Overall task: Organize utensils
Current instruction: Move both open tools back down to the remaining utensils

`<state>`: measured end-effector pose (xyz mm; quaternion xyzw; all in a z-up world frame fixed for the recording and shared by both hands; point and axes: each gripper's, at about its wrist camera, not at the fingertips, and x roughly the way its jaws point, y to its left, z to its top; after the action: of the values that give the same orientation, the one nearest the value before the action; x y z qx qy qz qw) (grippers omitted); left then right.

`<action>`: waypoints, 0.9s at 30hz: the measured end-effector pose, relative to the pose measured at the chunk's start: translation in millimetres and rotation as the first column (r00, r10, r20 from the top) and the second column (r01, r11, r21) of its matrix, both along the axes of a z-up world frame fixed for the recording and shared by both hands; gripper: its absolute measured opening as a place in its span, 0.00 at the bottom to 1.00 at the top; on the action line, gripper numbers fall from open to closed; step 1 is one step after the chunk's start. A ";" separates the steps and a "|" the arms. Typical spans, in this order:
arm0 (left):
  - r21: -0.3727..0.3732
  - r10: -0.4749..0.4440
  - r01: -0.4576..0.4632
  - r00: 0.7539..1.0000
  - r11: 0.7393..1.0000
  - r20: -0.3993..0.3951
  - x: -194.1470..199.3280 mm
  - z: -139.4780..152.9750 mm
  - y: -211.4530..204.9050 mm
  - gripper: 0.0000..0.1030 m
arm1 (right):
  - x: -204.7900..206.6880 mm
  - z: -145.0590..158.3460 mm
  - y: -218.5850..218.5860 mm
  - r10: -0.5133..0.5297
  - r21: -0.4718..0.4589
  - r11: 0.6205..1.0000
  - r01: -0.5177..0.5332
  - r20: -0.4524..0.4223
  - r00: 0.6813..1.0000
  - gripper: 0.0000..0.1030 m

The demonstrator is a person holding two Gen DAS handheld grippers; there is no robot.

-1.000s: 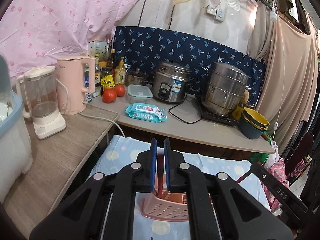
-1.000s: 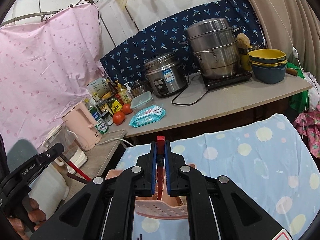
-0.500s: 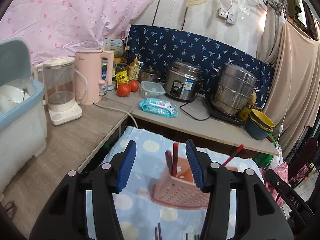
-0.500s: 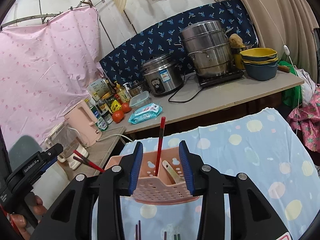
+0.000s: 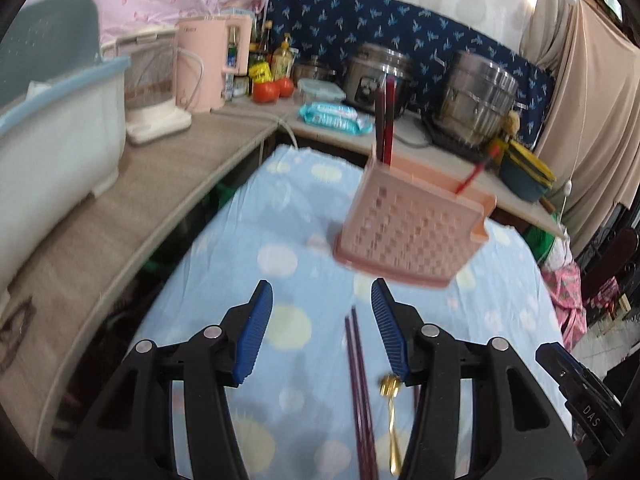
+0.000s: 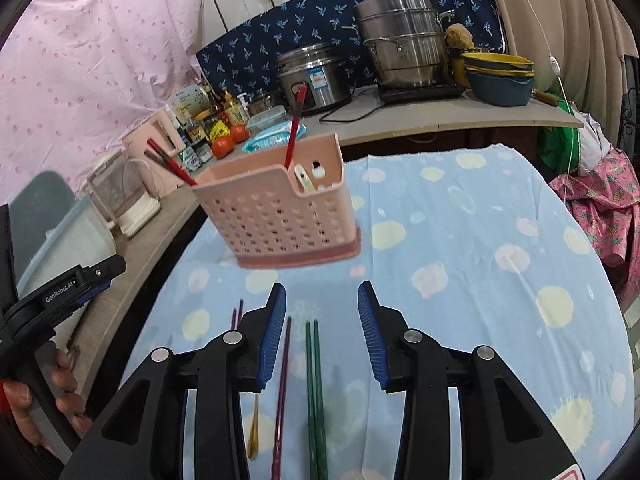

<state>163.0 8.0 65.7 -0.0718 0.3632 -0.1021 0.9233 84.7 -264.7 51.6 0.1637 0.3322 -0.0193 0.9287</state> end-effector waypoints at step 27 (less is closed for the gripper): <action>0.058 -0.102 0.117 0.973 0.991 -0.207 -96.2 -85.4 -12.7 0.48 | -98.5 -101.1 46.6 0.119 -0.039 0.990 -0.134 -0.266 0.957 0.20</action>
<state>66.8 -4.7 -19.8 -0.0294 0.4626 -0.1323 0.8762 -13.8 -218.1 -49.5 0.1115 0.4616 0.0092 0.8800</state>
